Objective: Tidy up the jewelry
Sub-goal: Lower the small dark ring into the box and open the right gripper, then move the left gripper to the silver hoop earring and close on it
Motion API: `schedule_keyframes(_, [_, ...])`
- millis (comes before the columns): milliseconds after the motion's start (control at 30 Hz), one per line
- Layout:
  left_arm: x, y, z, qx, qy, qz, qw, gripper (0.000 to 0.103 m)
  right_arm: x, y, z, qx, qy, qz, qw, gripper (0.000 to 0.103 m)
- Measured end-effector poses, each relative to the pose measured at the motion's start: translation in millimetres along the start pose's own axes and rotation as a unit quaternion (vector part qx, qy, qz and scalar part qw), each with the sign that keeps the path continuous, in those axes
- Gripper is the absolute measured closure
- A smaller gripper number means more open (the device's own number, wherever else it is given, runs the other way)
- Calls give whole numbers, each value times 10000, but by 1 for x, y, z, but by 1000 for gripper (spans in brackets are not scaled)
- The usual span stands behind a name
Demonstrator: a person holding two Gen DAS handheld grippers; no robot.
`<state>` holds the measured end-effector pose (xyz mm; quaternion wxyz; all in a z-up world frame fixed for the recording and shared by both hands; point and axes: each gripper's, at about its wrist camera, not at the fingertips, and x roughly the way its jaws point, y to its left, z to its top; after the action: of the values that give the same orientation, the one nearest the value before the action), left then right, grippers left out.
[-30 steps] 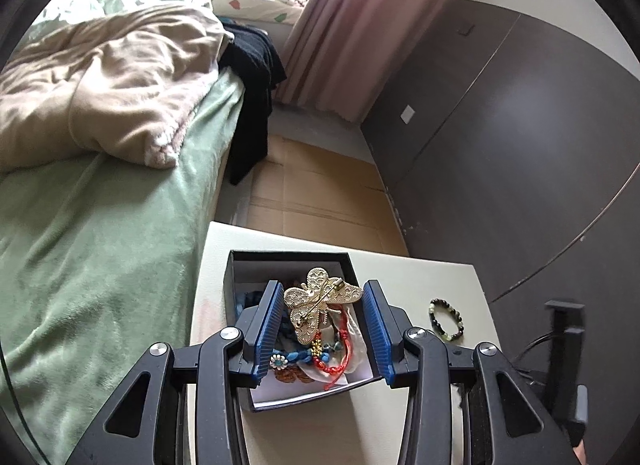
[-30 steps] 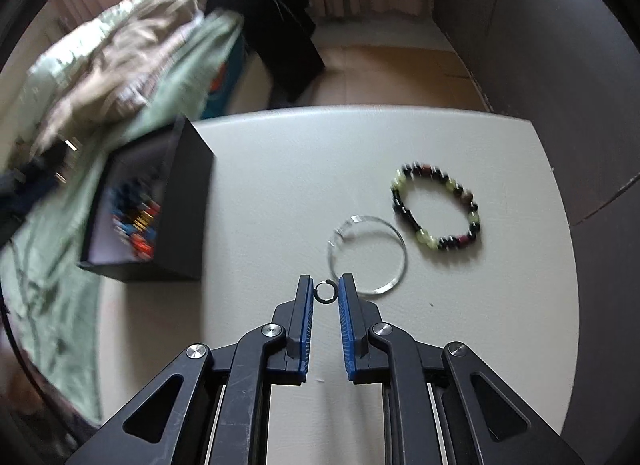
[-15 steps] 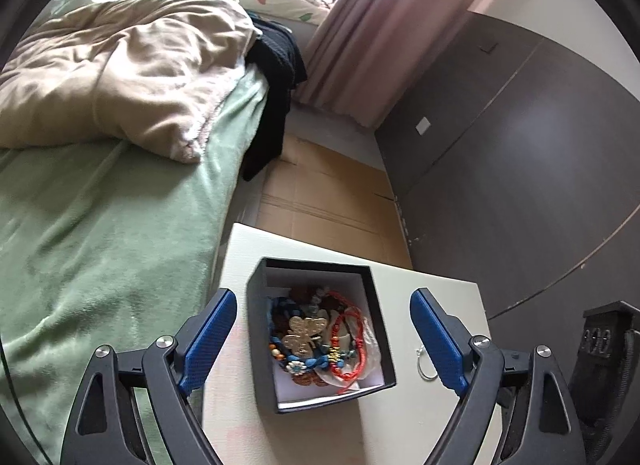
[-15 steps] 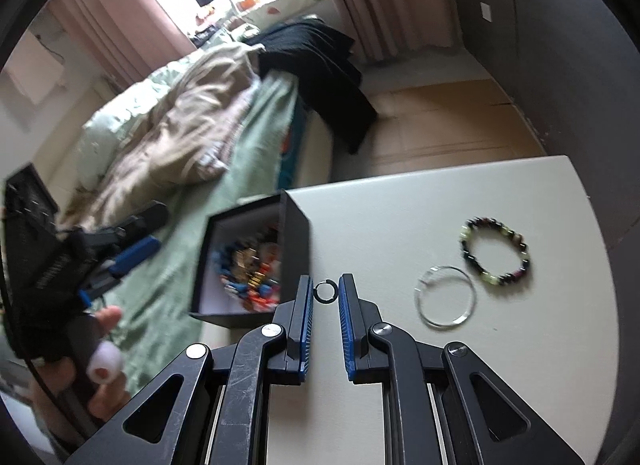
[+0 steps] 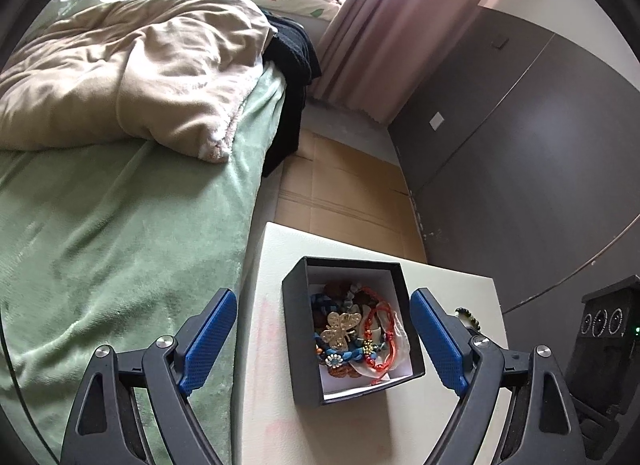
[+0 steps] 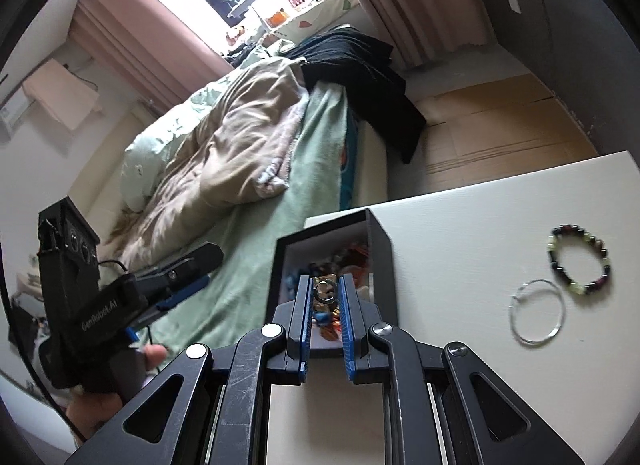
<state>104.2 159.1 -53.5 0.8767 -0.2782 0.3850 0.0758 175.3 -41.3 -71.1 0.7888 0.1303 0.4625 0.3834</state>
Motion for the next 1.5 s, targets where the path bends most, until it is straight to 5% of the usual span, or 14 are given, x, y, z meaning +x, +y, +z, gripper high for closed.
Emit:
schedule_keyframes(167, [-1,2,0,1,5,-35,10000,14,10,7,0,67,39,225,9997,83])
schedule_keyframes(233, [-1,2,0,7,-1,-33,10000,14,13,4,1,160,125,139,9997,42])
schedule_keyframes(267, [-2,3,0,0,-1,-38,10000,14,11,1,0,213,23,69,9997,39])
schedule_keyframes(567, [-1,-4,-3,55,-2,-103,9999,14,-23,-37,5,547,-161,-576,9967,38])
schedule_keyframes(1033, [22,-73,-29,800,59,-303,9963,15,-88,-107,5,972,-257,-1344,9858,38])
schedule_keyframes(1500, [58,-139,-50,1546,539,-472,9854,53,-96,-167,5,1700,239,-1647,9713,38])
